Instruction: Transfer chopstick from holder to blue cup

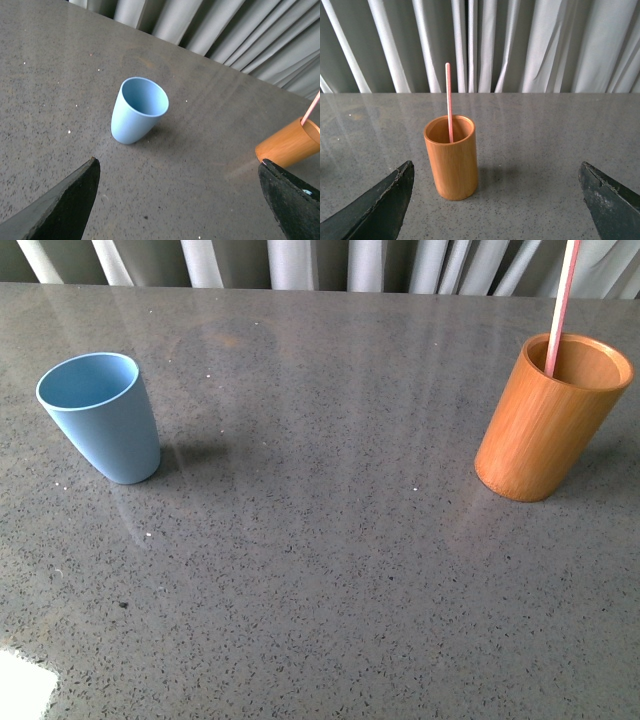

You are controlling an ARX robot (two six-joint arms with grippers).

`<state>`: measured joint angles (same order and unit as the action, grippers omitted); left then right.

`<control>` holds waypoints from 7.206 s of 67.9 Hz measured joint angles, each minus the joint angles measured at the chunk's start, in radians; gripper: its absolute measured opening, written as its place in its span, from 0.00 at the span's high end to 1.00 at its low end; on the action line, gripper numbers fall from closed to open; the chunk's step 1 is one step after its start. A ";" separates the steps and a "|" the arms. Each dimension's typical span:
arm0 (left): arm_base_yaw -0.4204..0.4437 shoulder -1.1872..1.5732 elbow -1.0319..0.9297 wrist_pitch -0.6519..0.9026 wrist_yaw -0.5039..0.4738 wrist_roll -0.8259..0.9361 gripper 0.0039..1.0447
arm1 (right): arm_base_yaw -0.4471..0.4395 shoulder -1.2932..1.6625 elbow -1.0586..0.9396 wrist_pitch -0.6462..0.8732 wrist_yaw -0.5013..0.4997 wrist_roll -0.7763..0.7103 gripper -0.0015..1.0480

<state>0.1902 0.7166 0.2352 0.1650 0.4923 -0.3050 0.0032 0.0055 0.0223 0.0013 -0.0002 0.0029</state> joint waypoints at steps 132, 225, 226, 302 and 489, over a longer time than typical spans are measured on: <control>-0.229 1.236 0.935 -0.318 -0.378 0.276 0.44 | 0.000 0.000 0.000 0.000 0.000 0.000 0.09; -0.517 1.310 1.202 -0.699 -0.332 0.156 0.98 | 0.000 0.000 0.000 0.000 0.000 0.000 0.09; -0.520 1.316 1.209 -0.708 -0.336 0.154 0.98 | 0.000 0.000 0.000 0.000 0.000 0.000 0.09; -0.558 1.491 1.433 -0.840 -0.343 0.083 0.83 | 0.000 0.000 0.000 0.000 0.000 0.000 0.09; -0.193 -0.051 -0.220 0.480 -0.492 0.294 0.99 | 0.000 0.000 0.000 0.000 0.000 0.000 0.09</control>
<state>-0.0032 0.6659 0.0154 0.6453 0.0002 -0.0109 0.0032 0.0055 0.0223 0.0013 -0.0002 0.0029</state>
